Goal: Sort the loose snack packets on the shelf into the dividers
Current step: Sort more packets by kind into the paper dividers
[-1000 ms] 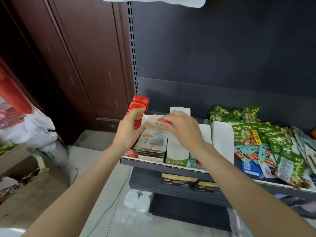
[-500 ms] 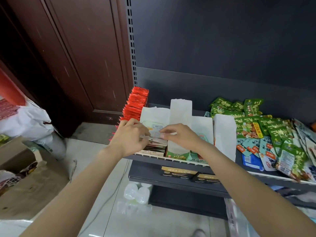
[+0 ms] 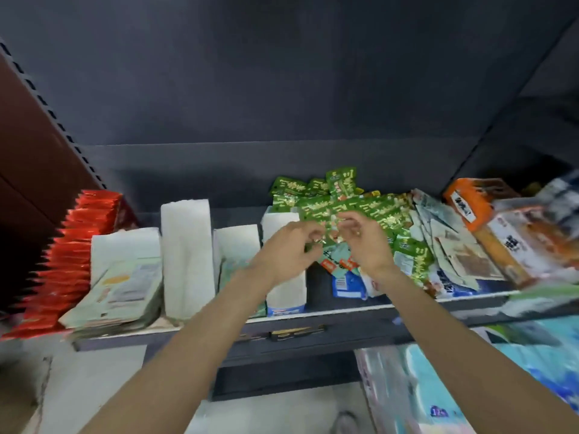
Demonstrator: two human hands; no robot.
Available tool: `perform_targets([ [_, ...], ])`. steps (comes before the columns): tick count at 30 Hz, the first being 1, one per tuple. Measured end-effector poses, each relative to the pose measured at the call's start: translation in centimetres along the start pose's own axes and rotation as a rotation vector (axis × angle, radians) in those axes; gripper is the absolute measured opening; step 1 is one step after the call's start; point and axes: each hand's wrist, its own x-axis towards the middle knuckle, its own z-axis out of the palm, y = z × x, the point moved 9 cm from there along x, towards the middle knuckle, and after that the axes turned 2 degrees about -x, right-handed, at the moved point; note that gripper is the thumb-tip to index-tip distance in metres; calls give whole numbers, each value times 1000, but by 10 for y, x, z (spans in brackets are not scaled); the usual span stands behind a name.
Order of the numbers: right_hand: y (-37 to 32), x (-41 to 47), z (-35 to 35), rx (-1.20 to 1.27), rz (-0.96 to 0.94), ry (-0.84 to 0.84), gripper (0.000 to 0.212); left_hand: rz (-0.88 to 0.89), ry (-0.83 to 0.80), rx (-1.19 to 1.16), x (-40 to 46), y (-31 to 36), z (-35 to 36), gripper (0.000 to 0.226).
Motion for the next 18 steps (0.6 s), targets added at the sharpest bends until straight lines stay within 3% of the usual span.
perform_targets([
  [4,96,27,-61,-161,160,10,36,-89,-86,12,69,15,79,38],
  [8,184,44,-101,-361,344,-47,59,-200,-199,153,119,19,145,68],
  [12,244,44,-108,-451,602,-207,80,-230,-314,265,145,28,193,89],
  [14,239,47,-105,-563,523,-240,67,-262,-370,291,149,26,207,89],
  [18,187,56,-92,-756,92,-218,28,-317,-330,238,153,26,207,81],
])
